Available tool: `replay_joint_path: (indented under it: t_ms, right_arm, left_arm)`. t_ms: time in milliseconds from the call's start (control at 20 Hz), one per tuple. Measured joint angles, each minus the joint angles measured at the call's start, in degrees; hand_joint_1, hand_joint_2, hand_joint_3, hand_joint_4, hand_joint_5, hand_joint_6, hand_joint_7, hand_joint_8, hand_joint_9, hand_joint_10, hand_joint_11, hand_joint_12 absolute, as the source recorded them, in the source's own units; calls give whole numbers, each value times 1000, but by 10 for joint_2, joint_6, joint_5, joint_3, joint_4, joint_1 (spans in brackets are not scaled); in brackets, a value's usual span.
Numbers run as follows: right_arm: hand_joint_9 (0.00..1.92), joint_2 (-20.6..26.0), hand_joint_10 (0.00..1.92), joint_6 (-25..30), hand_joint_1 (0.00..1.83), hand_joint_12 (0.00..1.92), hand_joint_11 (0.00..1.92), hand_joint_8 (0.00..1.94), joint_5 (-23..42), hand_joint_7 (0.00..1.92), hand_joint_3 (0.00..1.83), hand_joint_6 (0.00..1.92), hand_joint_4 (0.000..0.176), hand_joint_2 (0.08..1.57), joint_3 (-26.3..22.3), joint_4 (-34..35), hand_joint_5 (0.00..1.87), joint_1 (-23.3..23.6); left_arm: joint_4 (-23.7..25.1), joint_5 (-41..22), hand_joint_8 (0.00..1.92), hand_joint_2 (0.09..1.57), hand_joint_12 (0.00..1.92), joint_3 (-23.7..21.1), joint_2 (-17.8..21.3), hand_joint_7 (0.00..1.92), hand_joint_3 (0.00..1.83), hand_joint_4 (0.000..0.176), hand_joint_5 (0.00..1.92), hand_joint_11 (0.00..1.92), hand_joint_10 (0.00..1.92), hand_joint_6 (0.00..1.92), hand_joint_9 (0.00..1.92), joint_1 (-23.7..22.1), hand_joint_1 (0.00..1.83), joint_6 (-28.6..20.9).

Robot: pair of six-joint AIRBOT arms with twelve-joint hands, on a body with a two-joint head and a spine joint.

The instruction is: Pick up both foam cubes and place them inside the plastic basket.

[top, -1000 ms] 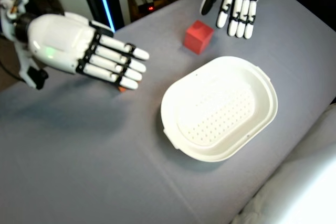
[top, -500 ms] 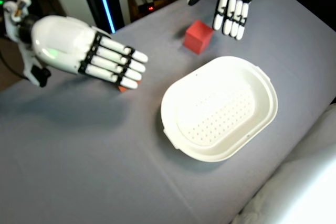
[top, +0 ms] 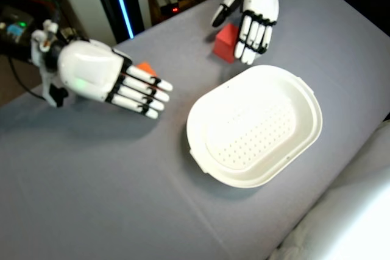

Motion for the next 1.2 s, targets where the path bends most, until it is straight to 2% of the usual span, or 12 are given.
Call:
replay_joint_path:
  t_ms: [150, 200, 300, 350, 550, 800, 900, 1000, 1050, 1100, 1150, 1200]
  right_arm:
    - [714, 1, 1581, -2, 1340, 1652, 534, 1356, 4, 765, 2, 1310, 0, 1239, 0, -11, 642, 11]
    - [733, 4, 1571, -3, 1339, 1677, 553, 1358, 0, 749, 1, 1348, 0, 1243, -1, -18, 626, 16]
    - [739, 18, 1571, -5, 1334, 1630, 592, 1401, 1, 721, 1, 1382, 0, 1256, -8, -32, 584, 28]
    - [730, 24, 1562, -5, 1333, 1620, 574, 1391, 14, 733, 0, 1384, 0, 1254, -10, -38, 592, 37]
    - [764, 25, 1498, -15, 1341, 1591, 543, 1293, 41, 779, 0, 1389, 0, 1232, 10, -35, 620, 99]
    - [752, -46, 1507, -36, 1335, 1549, 597, 1368, 2, 736, 1, 1422, 0, 1249, 84, -13, 584, 193]
    - [703, -77, 1578, -43, 1325, 1638, 559, 1452, -34, 693, 1, 1457, 0, 1273, 120, 5, 555, 228]
    - [709, -99, 1562, -44, 1326, 1660, 547, 1458, -57, 695, 0, 1447, 0, 1271, 148, 18, 560, 249]
    - [640, -112, 1376, -44, 1023, 1720, 563, 1213, -74, 606, 3, 1544, 0, 1324, 169, 30, 580, 259]
    - [408, -125, 1111, -45, 446, 1754, 259, 834, -97, 444, 0, 1075, 0, 1319, 186, 37, 278, 265]
    - [168, -131, 929, -48, 88, 1718, 51, 488, -116, 274, 0, 740, 0, 1271, 196, 38, 59, 269]
    - [82, -135, 799, -47, 17, 1609, 9, 247, -129, 219, 0, 447, 8, 1232, 200, 42, 11, 269]
  left_arm:
    - [3, -1, 1713, 1304, 1794, -3, 3, 705, 3, 0, 607, 894, 1682, 1271, 856, -2, 1183, 9]
    - [9, -1, 1529, 1265, 1732, -11, 11, 669, 0, 0, 646, 833, 1643, 1212, 828, -3, 1305, 16]
    - [18, -12, 1465, 1253, 1687, -17, 26, 677, 0, 0, 623, 764, 1613, 1254, 818, -15, 1332, 25]
    - [18, -25, 1516, 1281, 1687, -17, 33, 624, 4, 0, 567, 724, 1665, 1340, 743, -23, 1324, 26]
    - [12, -55, 1477, 1244, 1700, -7, 42, 716, 0, 0, 663, 799, 1641, 1141, 799, -70, 1346, 46]
    - [-29, -6, 1247, 1193, 1550, 73, -10, 823, 0, 0, 710, 773, 1459, 1170, 878, -155, 1354, 61]
    - [-29, 45, 1455, 1228, 1740, 110, -41, 837, 7, 0, 688, 905, 1525, 1154, 945, -196, 1247, 68]
    - [-35, 76, 1379, 1223, 1879, 133, -62, 810, 0, 0, 739, 910, 1560, 1261, 1033, -217, 1219, 73]
    - [-46, 90, 1362, 1232, 1849, 145, -72, 867, 0, 0, 642, 812, 1436, 1296, 906, -220, 1213, 77]
    - [-58, 109, 965, 1181, 1778, 157, -82, 735, 0, 0, 534, 661, 1253, 831, 766, -220, 1088, 81]
    - [-64, 129, 601, 1194, 1671, 164, -87, 569, 0, 0, 429, 371, 958, 549, 518, -220, 885, 87]
    - [-69, 142, 280, 1203, 1547, 167, -90, 352, 0, 0, 287, 73, 693, 383, 224, -220, 681, 91]
